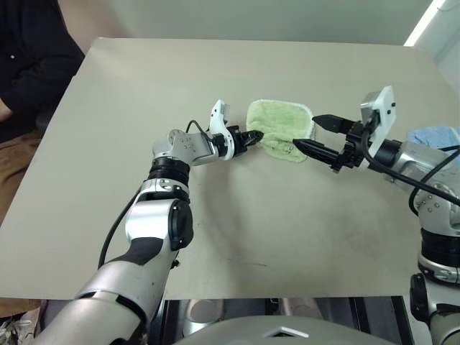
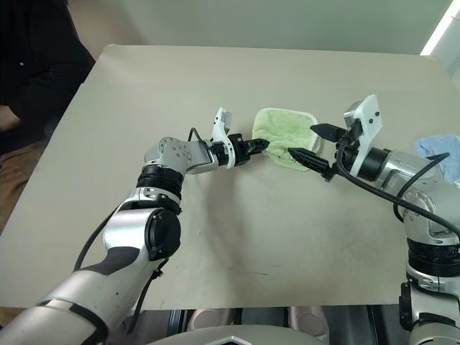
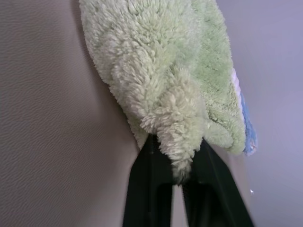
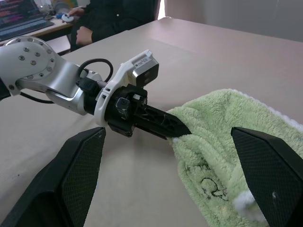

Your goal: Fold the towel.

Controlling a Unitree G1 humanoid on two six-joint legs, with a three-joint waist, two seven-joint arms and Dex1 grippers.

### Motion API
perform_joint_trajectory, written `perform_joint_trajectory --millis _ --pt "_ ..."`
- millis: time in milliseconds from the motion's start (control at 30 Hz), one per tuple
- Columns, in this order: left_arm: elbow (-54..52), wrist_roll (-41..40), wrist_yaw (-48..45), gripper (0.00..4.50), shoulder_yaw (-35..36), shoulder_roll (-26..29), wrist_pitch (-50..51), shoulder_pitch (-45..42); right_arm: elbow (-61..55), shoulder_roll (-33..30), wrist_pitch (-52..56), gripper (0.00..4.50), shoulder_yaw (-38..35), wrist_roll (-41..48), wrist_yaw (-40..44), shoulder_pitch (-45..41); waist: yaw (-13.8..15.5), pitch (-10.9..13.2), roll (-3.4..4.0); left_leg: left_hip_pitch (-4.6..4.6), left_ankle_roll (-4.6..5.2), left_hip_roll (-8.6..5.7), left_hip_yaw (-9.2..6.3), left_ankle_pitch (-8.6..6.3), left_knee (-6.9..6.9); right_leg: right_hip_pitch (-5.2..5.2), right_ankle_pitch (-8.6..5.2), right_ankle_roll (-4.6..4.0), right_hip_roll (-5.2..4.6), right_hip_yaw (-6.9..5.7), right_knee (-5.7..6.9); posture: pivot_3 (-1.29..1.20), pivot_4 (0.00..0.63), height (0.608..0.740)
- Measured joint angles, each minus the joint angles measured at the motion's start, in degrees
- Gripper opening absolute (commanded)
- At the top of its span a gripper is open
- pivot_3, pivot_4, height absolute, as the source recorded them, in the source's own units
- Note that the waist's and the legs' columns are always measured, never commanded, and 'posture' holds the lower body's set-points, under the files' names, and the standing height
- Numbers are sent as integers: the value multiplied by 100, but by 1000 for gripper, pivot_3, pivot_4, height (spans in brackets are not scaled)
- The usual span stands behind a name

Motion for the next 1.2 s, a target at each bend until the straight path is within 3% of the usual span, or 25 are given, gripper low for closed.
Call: perform_joint_trajectory --millis 467,833,1000,1200 --pt "-816 -563 856 14 1101 168 -799 -277 20 1 -4 4500 28 1 -1 -59 -34 4 -6 1 17 4 10 -9 1 -9 -3 8 1 13 -1 0 150 740" --pt "-1627 220 1729 14 1143 1518 -3290 -324 98 3 -38 4500 68 -3 30 -119 -149 9 -9 0 25 7 9 -15 -6 -15 -8 0 9 17 -5 0 150 740" --pt "-2260 529 2076 14 1205 1859 -3841 985 209 -1 -104 4500 137 -12 62 -182 -163 8 -8 6 24 8 7 -19 -7 -14 -10 -5 8 18 0 0 150 740" --pt "-2878 420 2564 14 1353 1379 -3323 2665 415 0 -184 4500 234 -54 142 -319 -112 9 -20 -5 22 8 -5 -17 2 -14 -22 -59 6 6 3 0 150 740"
